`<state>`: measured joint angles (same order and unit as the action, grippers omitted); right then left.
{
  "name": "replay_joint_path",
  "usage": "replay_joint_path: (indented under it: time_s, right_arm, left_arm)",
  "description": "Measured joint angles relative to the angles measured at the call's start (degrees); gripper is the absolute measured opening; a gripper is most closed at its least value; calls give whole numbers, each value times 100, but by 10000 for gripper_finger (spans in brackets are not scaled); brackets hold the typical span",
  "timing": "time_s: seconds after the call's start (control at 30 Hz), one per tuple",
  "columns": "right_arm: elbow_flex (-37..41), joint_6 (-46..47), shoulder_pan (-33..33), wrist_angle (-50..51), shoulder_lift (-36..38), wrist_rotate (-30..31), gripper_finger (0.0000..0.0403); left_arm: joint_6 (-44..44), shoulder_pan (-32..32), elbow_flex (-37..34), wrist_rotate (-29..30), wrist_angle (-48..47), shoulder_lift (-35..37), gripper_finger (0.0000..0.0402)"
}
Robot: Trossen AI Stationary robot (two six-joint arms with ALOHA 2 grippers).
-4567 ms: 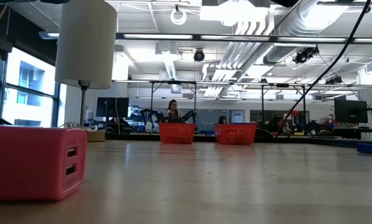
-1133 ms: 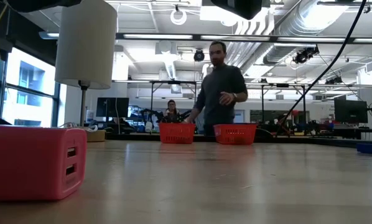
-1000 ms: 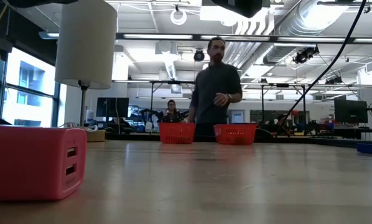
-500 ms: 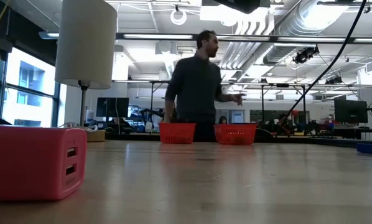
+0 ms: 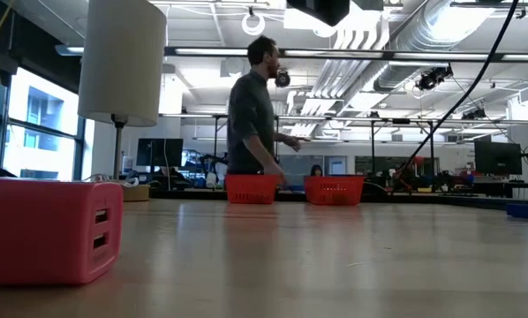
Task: Pick & Place Office items
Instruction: Put the pink white charger adapter into the right red bin
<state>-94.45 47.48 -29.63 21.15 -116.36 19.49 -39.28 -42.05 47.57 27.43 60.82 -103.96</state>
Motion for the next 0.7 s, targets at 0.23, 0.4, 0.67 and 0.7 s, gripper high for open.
replay_joint_path:
  time_s: [0.23,0.4,0.67,0.7]
  right_arm:
    - [8,-39,7,5,-7,-61,124]
    - [11,-42,4,13,-13,-160,121]
    - [13,-83,7,-10,-17,-190,123]
    - [13,-83,7,-18,-17,-196,121]
  left_arm:
    - [-100,-9,9,141,-203,0,259]
    - [-101,-24,9,115,-476,7,259]
    - [-103,-25,11,95,-637,11,260]
    - [-106,-25,11,95,-646,11,260]
